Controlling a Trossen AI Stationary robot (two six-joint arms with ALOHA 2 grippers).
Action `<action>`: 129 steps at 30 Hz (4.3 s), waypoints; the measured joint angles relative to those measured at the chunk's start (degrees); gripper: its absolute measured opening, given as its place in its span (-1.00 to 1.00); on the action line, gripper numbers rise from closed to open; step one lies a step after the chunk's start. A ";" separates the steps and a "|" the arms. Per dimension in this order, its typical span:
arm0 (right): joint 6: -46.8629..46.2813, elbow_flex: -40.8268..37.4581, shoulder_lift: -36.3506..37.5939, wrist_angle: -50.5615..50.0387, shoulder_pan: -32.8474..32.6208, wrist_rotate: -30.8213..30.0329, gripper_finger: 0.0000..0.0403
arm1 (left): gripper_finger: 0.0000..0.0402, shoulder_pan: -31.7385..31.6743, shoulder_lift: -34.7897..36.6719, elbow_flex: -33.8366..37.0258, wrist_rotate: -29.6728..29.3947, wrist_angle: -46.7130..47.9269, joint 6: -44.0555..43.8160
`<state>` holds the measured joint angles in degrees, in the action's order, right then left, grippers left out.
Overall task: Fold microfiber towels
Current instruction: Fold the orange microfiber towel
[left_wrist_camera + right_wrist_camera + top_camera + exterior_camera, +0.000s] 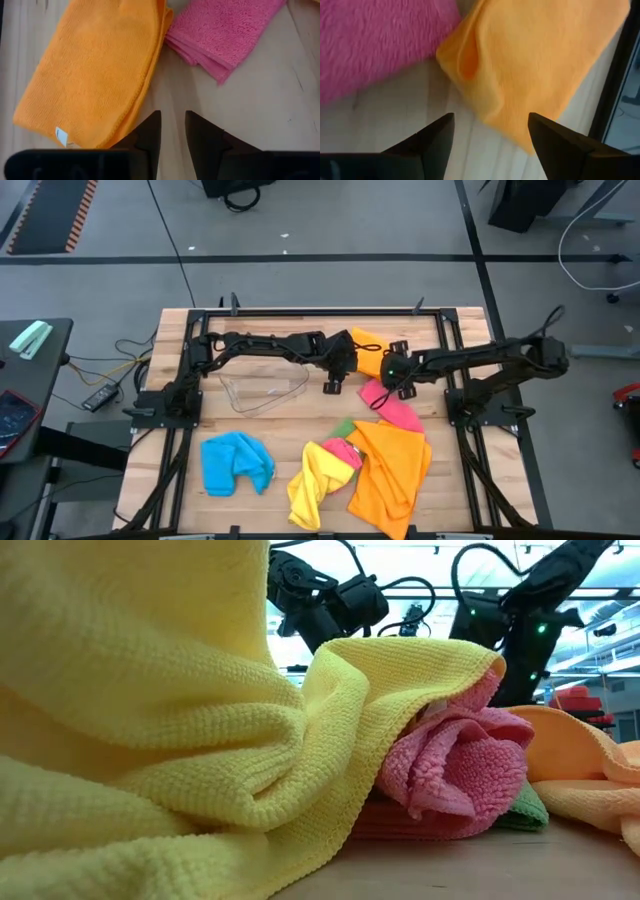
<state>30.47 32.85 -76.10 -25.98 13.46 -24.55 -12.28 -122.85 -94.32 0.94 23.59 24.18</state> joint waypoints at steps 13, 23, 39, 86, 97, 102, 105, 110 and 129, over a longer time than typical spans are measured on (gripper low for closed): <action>5.60 -0.17 -6.80 7.67 2.18 -0.53 -0.06 | -0.56 0.39 0.00 0.02 -0.03 3.37 -0.02; 5.56 0.24 -7.29 7.13 2.43 5.48 -0.91 | -0.58 1.40 0.00 0.02 -0.03 3.64 0.09; -23.92 17.39 -3.03 -30.31 -13.26 23.38 -0.96 | -0.78 4.96 0.13 6.88 5.51 -11.93 0.48; -44.24 39.48 -4.75 -27.36 18.53 52.42 -0.95 | -0.86 8.84 28.14 30.44 5.32 -14.33 -2.76; -44.08 37.41 -8.50 -6.20 24.50 60.73 -0.95 | -0.91 8.84 29.20 30.38 5.34 -12.20 -4.04; -44.51 26.62 -9.16 -3.49 29.53 60.63 -0.95 | -0.91 8.86 29.19 30.38 5.36 -12.77 -5.58; -44.80 20.81 -8.92 -3.67 32.99 61.83 -0.95 | -0.89 8.67 27.99 30.36 5.35 -13.40 -5.62; -44.42 15.45 -7.13 -4.17 37.98 61.62 -0.95 | -0.86 7.78 25.26 30.36 5.32 -17.33 -5.68; -30.62 18.14 -1.69 -24.49 35.34 51.83 -0.95 | -0.84 7.17 22.64 30.38 -0.15 -22.81 -7.14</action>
<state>-0.16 50.99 -77.79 -50.47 48.81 27.29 -5.11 -100.20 -63.94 0.79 0.79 17.04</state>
